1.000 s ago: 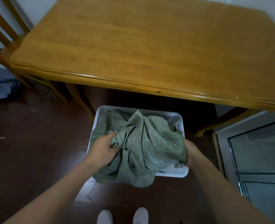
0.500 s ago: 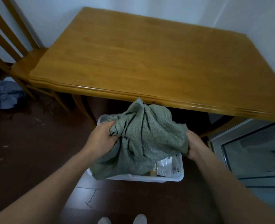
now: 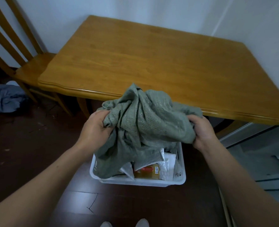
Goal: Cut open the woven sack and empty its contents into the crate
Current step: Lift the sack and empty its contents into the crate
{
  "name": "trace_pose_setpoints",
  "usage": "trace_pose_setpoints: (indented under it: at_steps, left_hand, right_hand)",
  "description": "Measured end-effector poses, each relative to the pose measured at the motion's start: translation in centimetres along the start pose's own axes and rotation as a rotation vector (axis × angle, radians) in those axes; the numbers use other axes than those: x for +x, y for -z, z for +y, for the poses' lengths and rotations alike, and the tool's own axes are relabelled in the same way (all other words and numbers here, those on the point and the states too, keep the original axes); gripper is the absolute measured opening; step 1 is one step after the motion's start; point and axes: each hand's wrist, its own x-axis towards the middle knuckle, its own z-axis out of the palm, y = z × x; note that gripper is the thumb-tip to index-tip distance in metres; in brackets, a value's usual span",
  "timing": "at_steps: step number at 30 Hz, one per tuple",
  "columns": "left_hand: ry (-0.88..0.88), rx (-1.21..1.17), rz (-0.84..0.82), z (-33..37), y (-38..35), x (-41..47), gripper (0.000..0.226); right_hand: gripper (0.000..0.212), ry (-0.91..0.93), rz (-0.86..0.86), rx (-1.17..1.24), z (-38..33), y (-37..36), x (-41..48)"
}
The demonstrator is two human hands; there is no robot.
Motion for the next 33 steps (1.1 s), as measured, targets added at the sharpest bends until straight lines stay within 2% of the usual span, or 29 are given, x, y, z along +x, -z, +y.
trace_pose_setpoints:
  at_steps: [2, 5, 8, 11, 14, 16, 20, 22, 27, 30, 33]
  left_hand:
    - [-0.019, 0.036, -0.026, -0.6, 0.5, -0.1, 0.04]
    - [-0.064, 0.167, -0.159, -1.7, 0.9, -1.1, 0.042]
    - [-0.048, 0.241, -0.292, -3.0, 1.2, -2.8, 0.04]
    - [-0.04, 0.312, -0.44, -4.9, 0.8, -4.4, 0.042]
    - [-0.112, 0.304, -0.581, -6.8, -0.1, -5.7, 0.042]
    - [-0.14, 0.288, -0.647, -7.8, -0.9, -6.4, 0.041]
    - [-0.131, 0.243, -0.682, -9.1, -2.2, -6.7, 0.034]
    - [-0.193, 0.243, -0.698, -9.9, -2.9, -6.8, 0.046]
    - [-0.333, 0.302, -0.755, -10.8, -4.2, -7.2, 0.019]
    - [-0.405, 0.329, -0.803, -11.1, -5.0, -7.7, 0.022]
    - [-0.476, 0.423, -0.767, -11.2, -6.0, -8.0, 0.027]
  right_hand:
    - [0.025, -0.025, 0.004, -0.094, 1.1, 0.2, -0.1]
    - [0.027, -0.19, -0.077, -0.305, 3.6, 0.6, -1.1]
    - [0.028, -0.412, -0.108, -0.272, 6.4, 1.8, -1.4]
    - [0.029, -0.535, -0.064, -0.218, 9.1, 2.8, -1.0]
    - [0.036, -0.56, -0.06, -0.344, 11.2, 2.1, -0.7]
    - [0.055, -0.547, -0.077, -0.442, 12.5, 0.9, 0.2]
    - [0.071, -0.452, -0.191, -0.589, 15.5, -1.7, 3.7]
    - [0.077, -0.458, -0.235, -0.596, 16.8, -3.6, 5.2]
    - [0.104, -0.578, -0.196, -0.544, 20.1, -7.0, 8.8]
    - [0.089, -0.629, -0.248, -0.562, 22.0, -7.8, 10.2]
    - [0.048, -0.679, -0.279, -0.584, 23.5, -8.1, 10.9]
